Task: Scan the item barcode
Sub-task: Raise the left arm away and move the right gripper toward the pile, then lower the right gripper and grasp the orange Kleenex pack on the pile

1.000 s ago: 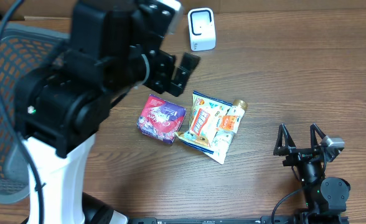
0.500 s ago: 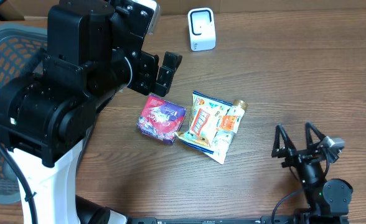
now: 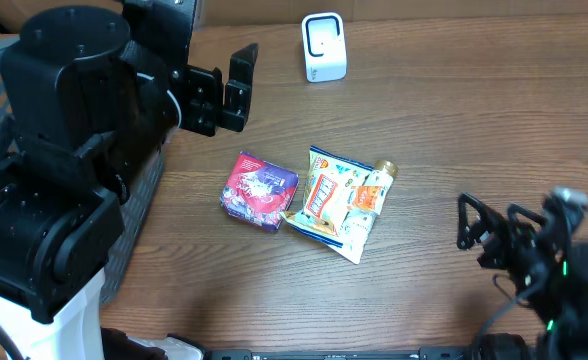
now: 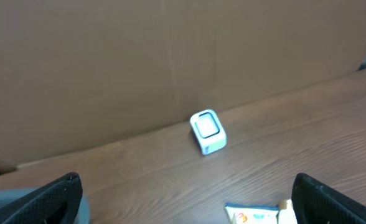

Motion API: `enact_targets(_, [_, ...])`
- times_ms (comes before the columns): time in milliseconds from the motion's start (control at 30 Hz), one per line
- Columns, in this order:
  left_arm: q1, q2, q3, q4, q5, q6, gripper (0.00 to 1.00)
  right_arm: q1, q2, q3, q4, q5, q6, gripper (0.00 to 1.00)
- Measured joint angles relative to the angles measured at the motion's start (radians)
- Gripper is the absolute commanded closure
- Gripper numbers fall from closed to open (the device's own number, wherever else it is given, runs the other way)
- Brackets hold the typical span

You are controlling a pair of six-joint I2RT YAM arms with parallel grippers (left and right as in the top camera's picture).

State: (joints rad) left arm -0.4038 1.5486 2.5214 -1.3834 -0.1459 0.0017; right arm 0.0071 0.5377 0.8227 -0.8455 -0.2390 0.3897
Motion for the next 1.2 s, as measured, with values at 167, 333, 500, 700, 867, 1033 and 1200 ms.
enact_targets(167, [0.0,0.003,0.0,-0.068,-0.055,0.0,0.0,0.0,0.362,0.193,-0.129,-0.193,-0.001,0.0])
enact_targets(333, [0.0,0.003,0.0,-0.113,-0.079,0.0,0.0,0.014,0.629,0.205,-0.153,-0.307,-0.066,0.0])
enact_targets(500, [0.0,0.003,0.0,-0.12,-0.085,0.0,0.0,0.14,0.806,0.204,-0.089,-0.335,-0.132,0.01])
enact_targets(700, [0.0,0.003,0.0,-0.151,-0.095,0.0,0.0,0.257,0.917,0.204,0.0,-0.352,-0.126,0.14])
enact_targets(867, [0.0,0.003,0.0,-0.172,-0.106,0.0,0.0,0.297,0.954,0.203,0.053,-0.296,-0.129,0.15])
enact_targets(1033, [0.0,0.003,0.0,-0.183,-0.113,0.0,0.0,0.308,0.954,0.194,0.064,-0.195,-0.128,0.14])
enact_targets(1200, [0.0,0.003,0.0,-0.19,-0.113,0.0,0.0,0.307,0.954,0.132,0.151,-0.132,-0.1,0.14])
